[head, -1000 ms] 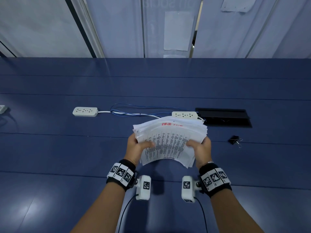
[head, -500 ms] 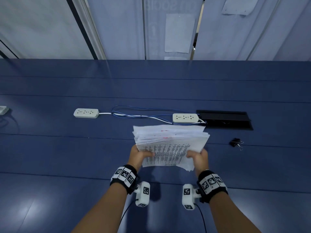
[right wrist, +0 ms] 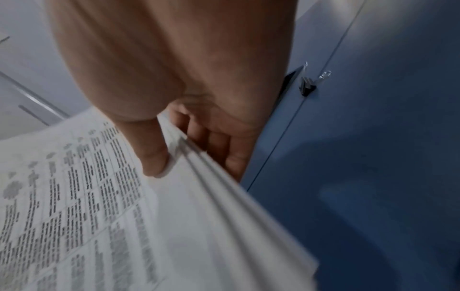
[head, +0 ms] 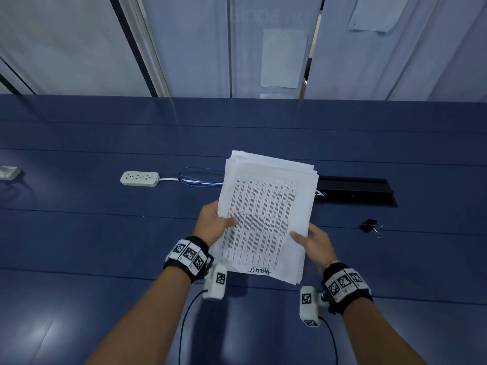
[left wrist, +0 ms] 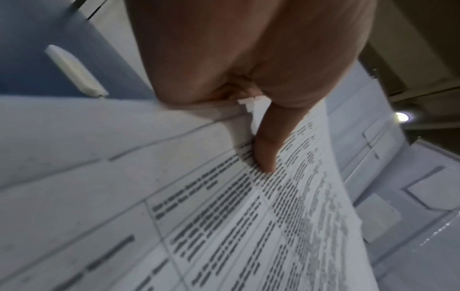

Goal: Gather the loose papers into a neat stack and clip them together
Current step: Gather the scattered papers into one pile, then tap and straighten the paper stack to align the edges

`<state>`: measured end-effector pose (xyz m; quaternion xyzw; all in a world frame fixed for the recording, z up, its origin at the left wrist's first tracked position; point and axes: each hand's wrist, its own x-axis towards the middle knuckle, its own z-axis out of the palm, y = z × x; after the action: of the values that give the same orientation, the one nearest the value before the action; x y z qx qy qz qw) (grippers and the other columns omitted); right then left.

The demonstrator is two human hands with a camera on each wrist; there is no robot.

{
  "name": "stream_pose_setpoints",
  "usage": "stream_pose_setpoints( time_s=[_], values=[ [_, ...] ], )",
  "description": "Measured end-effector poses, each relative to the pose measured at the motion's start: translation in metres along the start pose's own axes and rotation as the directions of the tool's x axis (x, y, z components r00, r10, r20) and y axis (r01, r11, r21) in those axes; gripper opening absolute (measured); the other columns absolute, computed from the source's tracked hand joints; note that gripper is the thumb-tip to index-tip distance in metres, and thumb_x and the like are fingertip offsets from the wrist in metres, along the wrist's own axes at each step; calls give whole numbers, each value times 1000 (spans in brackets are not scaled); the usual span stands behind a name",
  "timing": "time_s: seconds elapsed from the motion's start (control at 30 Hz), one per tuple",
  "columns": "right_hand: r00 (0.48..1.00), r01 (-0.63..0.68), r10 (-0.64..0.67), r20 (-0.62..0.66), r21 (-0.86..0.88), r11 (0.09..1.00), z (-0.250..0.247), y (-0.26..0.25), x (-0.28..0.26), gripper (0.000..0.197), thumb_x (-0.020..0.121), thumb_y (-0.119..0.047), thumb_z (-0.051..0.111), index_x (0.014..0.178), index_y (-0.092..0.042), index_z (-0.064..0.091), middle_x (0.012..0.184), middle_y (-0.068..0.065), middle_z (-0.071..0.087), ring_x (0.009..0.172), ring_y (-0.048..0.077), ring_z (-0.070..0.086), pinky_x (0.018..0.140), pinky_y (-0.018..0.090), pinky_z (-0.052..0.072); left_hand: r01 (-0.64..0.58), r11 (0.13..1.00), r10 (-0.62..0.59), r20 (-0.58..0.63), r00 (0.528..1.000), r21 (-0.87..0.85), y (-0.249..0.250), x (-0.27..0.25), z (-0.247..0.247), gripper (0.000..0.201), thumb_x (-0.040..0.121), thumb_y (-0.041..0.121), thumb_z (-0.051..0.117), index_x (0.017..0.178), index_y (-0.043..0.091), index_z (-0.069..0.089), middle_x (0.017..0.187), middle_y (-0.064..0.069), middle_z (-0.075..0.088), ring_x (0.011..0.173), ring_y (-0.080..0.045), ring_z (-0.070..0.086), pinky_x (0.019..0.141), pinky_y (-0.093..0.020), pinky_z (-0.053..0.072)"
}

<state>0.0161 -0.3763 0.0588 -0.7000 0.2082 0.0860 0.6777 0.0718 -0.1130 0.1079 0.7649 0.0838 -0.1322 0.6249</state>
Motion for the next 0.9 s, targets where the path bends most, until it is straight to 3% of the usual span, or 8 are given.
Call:
stream_pose_setpoints(
  time_s=[0.13, 0.3, 0.43, 0.6, 0.67, 0.73, 0.83, 0.9],
  values=[
    [978, 74, -131, -163, -315, 946, -9, -12, 1, 44, 80, -16, 80, 118, -24, 57, 117, 7, 68, 104, 23, 66, 83, 32, 51, -130, 948, 132, 14, 991, 291, 28, 9, -14, 31, 76, -1, 77, 101, 17, 73, 98, 3, 77, 92, -15, 72, 87, -34, 57],
    [890, 312, -441, -115, -551, 774, -12, -84, -5, 119, 63, -32, 92, 155, -32, 16, 158, -4, 29, 144, 14, 24, 116, 35, 22, -418, 589, 306, 288, 907, 691, 69, 3, -24, 18, 70, 6, 66, 81, 19, 63, 76, 0, 71, 77, -26, 65, 66, -33, 53],
    [965, 260, -203, 168, -472, 843, -10, -115, 0, 52, 69, -7, 85, 115, -22, 68, 118, 3, 73, 112, 25, 68, 100, 47, 52, -488, 473, 292, 392, 872, 733, 85, 3, -31, 21, 67, 6, 67, 68, 23, 56, 68, 1, 66, 71, -28, 63, 59, -31, 46],
    [965, 231, -157, 209, -403, 885, 3, -98, -3, 4, 83, -12, 77, 87, -10, 77, 93, 7, 79, 89, 26, 75, 86, 48, 58, -474, 549, 262, 397, 880, 688, 85, 20, -37, 31, 67, 5, 70, 59, 28, 51, 59, 8, 58, 63, -20, 57, 57, -25, 36],
    [973, 226, -188, 136, -362, 904, 6, -80, -2, 27, 79, -24, 80, 86, 0, 73, 93, 25, 74, 88, 48, 68, 81, 60, 56, -475, 557, 312, 358, 880, 681, 76, 30, -35, 19, 67, 15, 76, 75, 26, 63, 73, 7, 66, 78, -20, 61, 80, -33, 45],
    [983, 178, -160, 85, -279, 944, 1, -64, 4, 44, 76, -28, 83, 88, 11, 67, 93, 34, 70, 85, 54, 67, 74, 64, 56, -424, 540, 418, 205, 885, 727, 58, 44, -33, 55, 64, 34, 83, 115, 34, 62, 119, 6, 66, 122, -23, 51, 115, -52, 23],
    [986, 167, -169, 1, -157, 973, -15, -49, 13, 13, 83, -1, 74, 88, 10, 71, 81, 9, 78, 74, 19, 76, 59, 32, 60, -287, 786, 426, -144, 893, 547, 29, 62, -38, 123, 51, 52, 93, 151, 35, 23, 159, 1, 30, 147, -21, 23, 121, -53, 12],
    [987, 160, -160, 4, -86, 983, -26, -45, 17, 10, 84, 3, 71, 90, -4, 75, 86, 1, 79, 82, 16, 76, 66, 29, 59, -115, 985, 136, -170, 976, 125, 14, 66, -36, 125, 56, 28, 96, 154, 28, 18, 157, 1, 33, 142, -20, 36, 118, -48, 28]
  ],
)
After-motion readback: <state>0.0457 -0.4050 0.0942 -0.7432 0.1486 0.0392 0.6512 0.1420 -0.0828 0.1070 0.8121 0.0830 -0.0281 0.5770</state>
